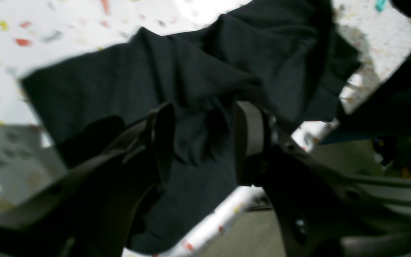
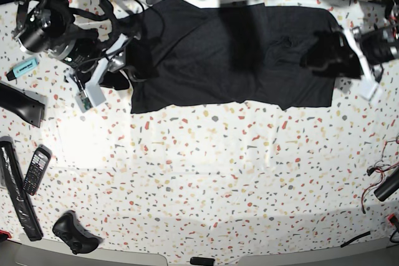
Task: Fold the T-shirt properly
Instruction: 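Fold the grasped shirt end inward toward the right gripper with the left gripper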
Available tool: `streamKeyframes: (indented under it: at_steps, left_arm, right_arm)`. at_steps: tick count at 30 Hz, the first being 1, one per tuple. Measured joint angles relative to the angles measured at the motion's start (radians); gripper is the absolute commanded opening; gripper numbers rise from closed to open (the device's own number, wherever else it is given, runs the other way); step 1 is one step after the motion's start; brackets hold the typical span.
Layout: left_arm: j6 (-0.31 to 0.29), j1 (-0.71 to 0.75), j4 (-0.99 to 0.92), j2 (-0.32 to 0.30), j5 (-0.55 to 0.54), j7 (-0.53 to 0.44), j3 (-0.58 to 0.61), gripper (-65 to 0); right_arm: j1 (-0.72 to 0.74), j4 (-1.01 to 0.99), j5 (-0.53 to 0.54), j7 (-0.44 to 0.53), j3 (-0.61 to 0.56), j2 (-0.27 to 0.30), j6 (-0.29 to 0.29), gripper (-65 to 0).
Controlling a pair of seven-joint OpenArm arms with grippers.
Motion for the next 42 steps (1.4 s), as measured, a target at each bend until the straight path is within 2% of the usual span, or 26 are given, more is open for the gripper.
streamKeyframes:
  at_steps: [3, 6, 8, 12, 14, 18, 21, 24, 26, 31, 35, 42]
  left_arm:
    - [0.000, 0.090, 0.073, 0.003, 0.182, -0.125, 0.001, -39.7]
    - [0.000, 0.142, 0.145, 0.003, 0.291, -0.216, -0.001, -39.7]
    - [0.000, 0.167, 0.185, 0.014, 0.342, -0.225, -0.001, -40.7]
    - [-0.003, 0.170, 0.208, 0.120, 0.466, -0.248, 0.001, -43.6]
    - [0.000, 0.171, 0.208, 0.151, 0.550, -0.248, 0.026, -43.6]
    - [-0.001, 0.168, 0.208, 0.159, 0.626, -0.253, 0.156, -43.5]
    - [-0.003, 0.168, 0.208, 0.159, 0.766, -0.291, 0.248, -43.5]
    - [-0.004, 0.168, 0.208, 0.158, 0.881, -0.347, 0.279, -43.5]
    - [-0.003, 0.165, 0.208, 0.151, 0.916, -0.351, 0.278, -43.5]
    - [0.008, 0.166, 0.208, 0.143, 0.920, -0.352, 0.278, -43.5]
    - [0.082, 0.164, 0.208, 0.142, 0.977, -0.378, 0.278, -43.5]
    - [0.084, 0.163, 0.205, 0.143, 0.991, -0.406, 0.303, -43.6]
  right_arm:
    - [0.000, 0.000, 0.000, 0.000, 0.000, 0.000, 0.000, -38.3]
    - [0.000, 0.000, 0.000, 0.000, 0.000, 0.000, 0.000, -38.3]
    - [0.000, 0.000, 0.000, 0.002, 0.000, 0.000, 0.000, -38.3]
    - [0.000, 0.000, 0.000, 0.002, 0.000, 0.000, 0.000, -38.3]
    - [0.000, 0.000, 0.000, 0.002, 0.000, 0.000, 0.000, -38.3]
    - [0.000, 0.000, 0.000, 0.003, 0.000, 0.000, 0.000, -38.3]
    - [0.000, 0.000, -0.001, 0.003, 0.000, 0.000, 0.000, -38.3]
    - [0.000, 0.000, -0.001, 0.003, 0.000, 0.000, 0.000, -38.3]
    - [0.000, 0.000, -0.001, 0.003, 0.000, 0.000, 0.000, -38.3]
    - [0.000, 0.000, -0.002, 0.003, 0.000, 0.000, 0.000, -38.3]
    - [0.000, 0.000, -0.003, 0.003, 0.000, 0.000, 0.000, -38.3]
    - [0.000, 0.000, -0.004, 0.003, 0.000, 0.000, 0.000, -38.3]
